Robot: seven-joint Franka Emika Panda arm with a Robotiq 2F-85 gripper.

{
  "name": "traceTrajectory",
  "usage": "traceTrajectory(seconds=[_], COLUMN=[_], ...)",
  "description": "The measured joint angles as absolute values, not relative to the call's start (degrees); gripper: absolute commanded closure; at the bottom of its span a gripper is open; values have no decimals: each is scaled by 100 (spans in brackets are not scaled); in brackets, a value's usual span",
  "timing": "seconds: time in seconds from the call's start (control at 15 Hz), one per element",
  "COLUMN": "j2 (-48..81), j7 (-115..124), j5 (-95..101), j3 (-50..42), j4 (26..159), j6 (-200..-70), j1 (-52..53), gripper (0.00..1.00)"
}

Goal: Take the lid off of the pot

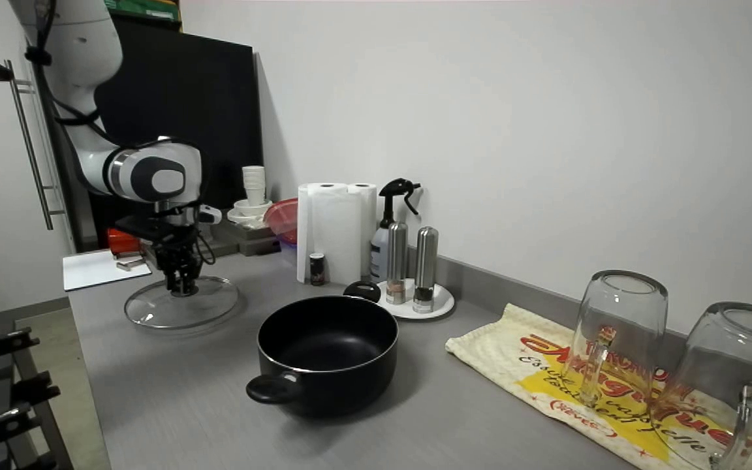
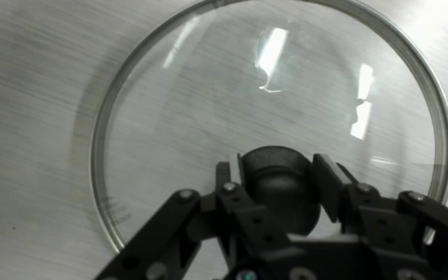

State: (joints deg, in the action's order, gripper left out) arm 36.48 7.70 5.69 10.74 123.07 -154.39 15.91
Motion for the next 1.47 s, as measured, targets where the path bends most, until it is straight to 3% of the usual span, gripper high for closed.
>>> traceTrajectory(seconds=[0.53, 0.6, 0.67, 0.8, 0.87, 1.0, 1.07, 1.27, 1.47], j2=[3873, 3873, 3873, 3868, 3868, 3868, 3868, 3864, 3863], j7=[795, 798, 799, 799, 799, 798, 792, 778, 775], j5=[566, 566, 566, 567, 567, 567, 567, 567, 567], j3=[932, 906, 884, 866, 864, 862, 862, 862, 862], j4=[12300, 12299, 12296, 12293, 12293, 12293, 12294, 12295, 12295], j6=[-15563, -15574, -15581, -15582, -15582, -15581, -15578, -15576, -15575], j1=[1723, 1753, 1779, 1800, 1801, 1802, 1798, 1779, 1775], gripper=[77, 58, 53, 57, 32, 24, 43, 24, 24])
